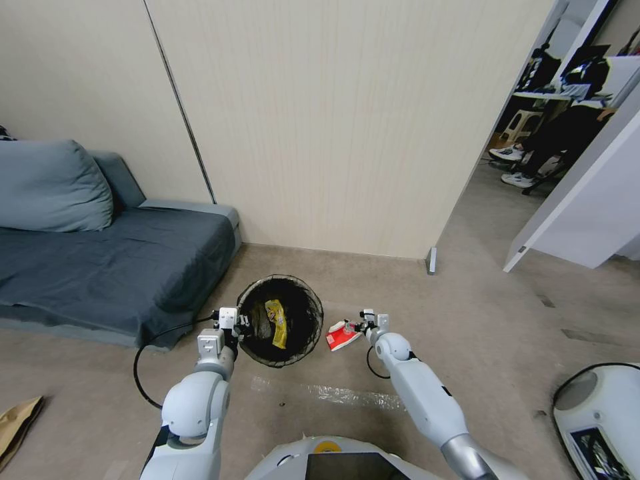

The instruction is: Pick up the trash bin, then pick up the garbage from the floor and place it into the trash bin.

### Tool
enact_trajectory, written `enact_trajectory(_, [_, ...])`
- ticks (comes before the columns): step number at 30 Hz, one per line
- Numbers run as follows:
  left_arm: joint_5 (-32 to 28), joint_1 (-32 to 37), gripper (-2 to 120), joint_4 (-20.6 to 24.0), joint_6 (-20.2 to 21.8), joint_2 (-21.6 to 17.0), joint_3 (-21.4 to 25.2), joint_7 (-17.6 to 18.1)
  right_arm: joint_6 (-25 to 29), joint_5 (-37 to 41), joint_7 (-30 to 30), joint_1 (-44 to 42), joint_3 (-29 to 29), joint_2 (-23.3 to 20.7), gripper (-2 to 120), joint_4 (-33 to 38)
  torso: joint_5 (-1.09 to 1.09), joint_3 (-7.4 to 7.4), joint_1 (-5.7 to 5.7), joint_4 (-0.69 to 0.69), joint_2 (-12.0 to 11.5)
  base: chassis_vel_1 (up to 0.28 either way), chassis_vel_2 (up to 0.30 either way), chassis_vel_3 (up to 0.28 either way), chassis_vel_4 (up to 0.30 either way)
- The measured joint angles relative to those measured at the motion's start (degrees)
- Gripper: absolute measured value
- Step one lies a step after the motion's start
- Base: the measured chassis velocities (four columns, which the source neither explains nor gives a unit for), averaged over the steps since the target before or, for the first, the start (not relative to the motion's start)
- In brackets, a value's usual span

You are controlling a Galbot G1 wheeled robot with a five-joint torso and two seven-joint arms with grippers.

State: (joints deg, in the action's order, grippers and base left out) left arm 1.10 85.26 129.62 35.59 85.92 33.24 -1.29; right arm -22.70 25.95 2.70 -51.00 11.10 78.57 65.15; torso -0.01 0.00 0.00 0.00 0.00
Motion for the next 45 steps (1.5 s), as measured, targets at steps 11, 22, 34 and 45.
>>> enact_trajectory(11, [0.24, 0.14, 2, -0.22, -0.17, 0.22, -0.43, -0.01, 0.86, -2.56, -0.09, 1.45, 0.14, 2.54, 100, -4.5, 0.0, 0.0, 0.0, 0.0, 0.0, 0.0, 0.0, 0.0, 0.0])
enact_trajectory(22, [0.33, 0.76, 2, 0.22, -0.48, 0.14, -0.32, -0.05, 1.34, -4.79, -0.09, 1.79, 0.13, 4.52, 100, -5.58, 0.0, 0.0, 0.0, 0.0, 0.0, 0.0, 0.0, 0.0, 0.0])
enact_trajectory(34, [0.74, 1.08, 2, 0.62, -0.69, 0.23, -0.6, -0.09, 0.8, -4.94, 0.41, 0.36, -0.16, 4.42, 100, -1.58, 0.01, -0.01, 0.0, 0.0, 0.0, 0.0, 0.0, 0.0, 0.0])
enact_trajectory(45, [1.08, 1.03, 2, 0.47, -0.75, 0.52, -0.97, -0.14, -0.02, -5.34, 0.41, -0.64, -1.47, 2.98, 100, 3.56, 0.01, -0.01, 0.0, 0.0, 0.0, 0.0, 0.0, 0.0, 0.0])
